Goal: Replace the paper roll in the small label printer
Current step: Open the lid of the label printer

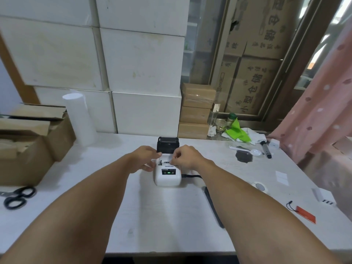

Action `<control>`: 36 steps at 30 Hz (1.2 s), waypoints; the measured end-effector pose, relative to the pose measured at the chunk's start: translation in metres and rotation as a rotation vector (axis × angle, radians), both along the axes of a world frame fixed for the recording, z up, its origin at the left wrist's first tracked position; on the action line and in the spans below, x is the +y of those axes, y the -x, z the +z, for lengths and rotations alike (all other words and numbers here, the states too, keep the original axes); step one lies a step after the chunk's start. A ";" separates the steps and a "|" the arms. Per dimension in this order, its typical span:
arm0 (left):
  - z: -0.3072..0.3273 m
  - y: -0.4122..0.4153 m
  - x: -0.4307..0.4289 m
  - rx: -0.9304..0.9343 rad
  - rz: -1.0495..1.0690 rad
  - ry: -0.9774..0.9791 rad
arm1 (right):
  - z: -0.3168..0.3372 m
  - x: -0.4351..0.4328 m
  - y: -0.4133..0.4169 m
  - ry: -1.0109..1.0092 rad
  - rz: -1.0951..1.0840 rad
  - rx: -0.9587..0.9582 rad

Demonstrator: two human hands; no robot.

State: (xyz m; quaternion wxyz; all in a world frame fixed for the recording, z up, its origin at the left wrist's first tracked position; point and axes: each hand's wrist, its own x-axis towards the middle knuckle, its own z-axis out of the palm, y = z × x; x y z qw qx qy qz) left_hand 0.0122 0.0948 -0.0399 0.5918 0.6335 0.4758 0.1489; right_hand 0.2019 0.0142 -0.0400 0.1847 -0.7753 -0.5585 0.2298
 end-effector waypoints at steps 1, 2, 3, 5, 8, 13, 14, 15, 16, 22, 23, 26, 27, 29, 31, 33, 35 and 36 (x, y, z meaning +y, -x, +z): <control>-0.001 0.006 -0.001 -0.007 -0.019 0.027 | 0.001 0.001 0.004 0.002 0.005 -0.008; -0.002 0.010 -0.002 -0.013 -0.043 0.045 | 0.002 0.002 0.007 0.013 0.010 -0.017; -0.004 0.014 -0.004 -0.022 -0.074 0.058 | 0.002 0.003 0.011 0.031 0.011 -0.024; -0.008 0.016 -0.008 -0.031 -0.129 0.052 | 0.003 0.007 0.016 0.076 0.000 -0.042; -0.013 0.015 -0.008 -0.020 -0.184 0.004 | 0.009 0.015 0.022 0.154 0.004 -0.054; -0.011 0.018 -0.012 -0.009 -0.191 -0.031 | 0.025 0.022 0.026 0.354 0.036 -0.125; -0.011 0.019 -0.013 -0.005 -0.192 -0.040 | 0.026 0.023 0.028 0.369 0.035 -0.139; -0.011 0.019 -0.013 -0.010 -0.191 -0.052 | 0.027 0.023 0.030 0.381 0.038 -0.152; -0.011 0.020 -0.012 -0.017 -0.192 -0.059 | 0.027 0.024 0.031 0.392 0.039 -0.165; -0.008 0.021 -0.015 0.013 -0.220 -0.099 | 0.022 0.027 0.035 0.360 0.018 -0.278; -0.007 0.021 -0.015 0.014 -0.216 -0.106 | 0.022 0.027 0.035 0.356 0.027 -0.285; -0.005 0.021 -0.016 0.016 -0.220 -0.108 | 0.020 0.026 0.036 0.332 0.069 -0.277; -0.005 0.022 -0.016 0.011 -0.224 -0.104 | 0.019 0.027 0.036 0.313 0.076 -0.267; -0.005 0.024 -0.015 -0.005 -0.234 -0.082 | 0.016 0.025 0.035 0.270 0.084 -0.249; -0.004 0.025 -0.015 -0.013 -0.235 -0.081 | 0.013 0.022 0.033 0.221 0.088 -0.237; -0.006 0.025 -0.014 -0.010 -0.233 -0.078 | 0.010 0.020 0.030 0.172 0.094 -0.223; -0.006 0.023 -0.016 -0.011 -0.231 -0.081 | 0.007 0.018 0.027 0.129 0.092 -0.199; -0.006 0.022 -0.017 -0.015 -0.239 -0.081 | 0.007 0.017 0.025 0.109 0.088 -0.185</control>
